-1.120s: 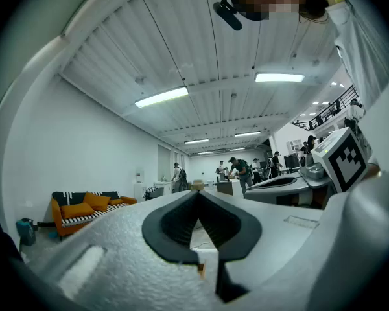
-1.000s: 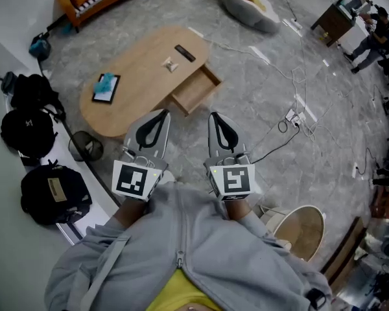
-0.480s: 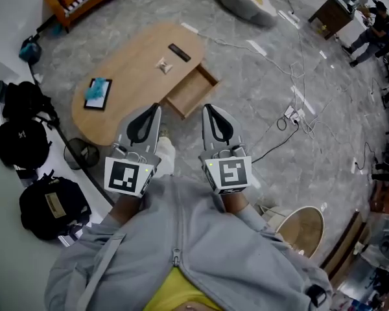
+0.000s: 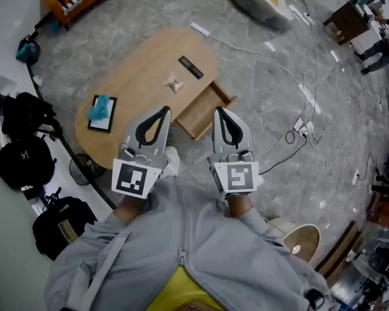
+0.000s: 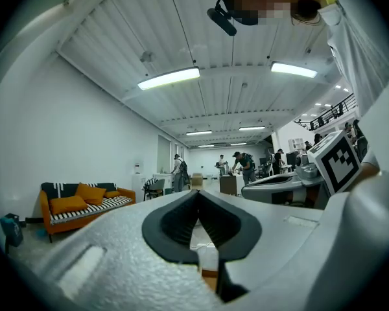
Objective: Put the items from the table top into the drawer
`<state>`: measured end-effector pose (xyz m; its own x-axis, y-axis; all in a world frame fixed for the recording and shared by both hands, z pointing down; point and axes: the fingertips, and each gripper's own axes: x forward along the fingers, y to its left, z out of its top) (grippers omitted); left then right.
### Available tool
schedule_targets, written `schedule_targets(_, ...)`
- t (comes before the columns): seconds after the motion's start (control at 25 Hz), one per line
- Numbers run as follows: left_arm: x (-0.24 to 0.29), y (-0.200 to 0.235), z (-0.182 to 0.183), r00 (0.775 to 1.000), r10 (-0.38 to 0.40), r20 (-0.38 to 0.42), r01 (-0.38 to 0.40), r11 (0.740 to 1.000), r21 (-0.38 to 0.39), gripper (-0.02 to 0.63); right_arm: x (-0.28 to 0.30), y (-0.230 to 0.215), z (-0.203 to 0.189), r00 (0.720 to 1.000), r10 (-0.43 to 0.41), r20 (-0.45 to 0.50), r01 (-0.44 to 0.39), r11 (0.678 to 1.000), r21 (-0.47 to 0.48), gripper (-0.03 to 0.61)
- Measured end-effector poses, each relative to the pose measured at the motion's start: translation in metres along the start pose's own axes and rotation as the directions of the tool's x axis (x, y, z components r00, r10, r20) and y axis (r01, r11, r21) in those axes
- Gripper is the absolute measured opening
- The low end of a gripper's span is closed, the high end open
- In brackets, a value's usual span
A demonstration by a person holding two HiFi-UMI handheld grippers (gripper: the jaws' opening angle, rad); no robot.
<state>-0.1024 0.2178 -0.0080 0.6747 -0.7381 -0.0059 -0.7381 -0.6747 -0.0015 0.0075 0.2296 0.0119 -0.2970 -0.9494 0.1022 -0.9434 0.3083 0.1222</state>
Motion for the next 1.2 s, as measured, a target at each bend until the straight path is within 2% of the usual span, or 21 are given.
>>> schedule_targets(0.24, 0.064, 0.070, -0.023, 0.999, -0.021, -0.043, 0.020, 0.999, -0.025, 0.002, 0.092, -0.015, -0.004, 1.000, -0.005, -0.019, 0.005, 1.000, 0.028, 0.000)
schedule_targets(0.48, 0.109, 0.110, -0.047, 0.996, -0.049, -0.079, 0.045, 0.997, -0.057, 0.002, 0.152, -0.023, -0.022, 0.998, 0.013, -0.064, -0.010, 0.999, 0.036, 0.005)
schedule_targets(0.84, 0.146, 0.148, -0.081, 0.992, -0.040, -0.117, 0.029, 0.995, -0.096, 0.002, 0.205, -0.024, -0.053, 0.991, 0.057, -0.124, -0.051, 0.998, 0.046, 0.032)
schedule_targets(1.2, 0.180, 0.154, -0.122, 0.986, -0.050, -0.156, 0.032, 0.992, -0.118, 0.003, 0.244, -0.038, -0.102, 0.979, 0.102, -0.177, -0.096, 0.995, 0.040, 0.057)
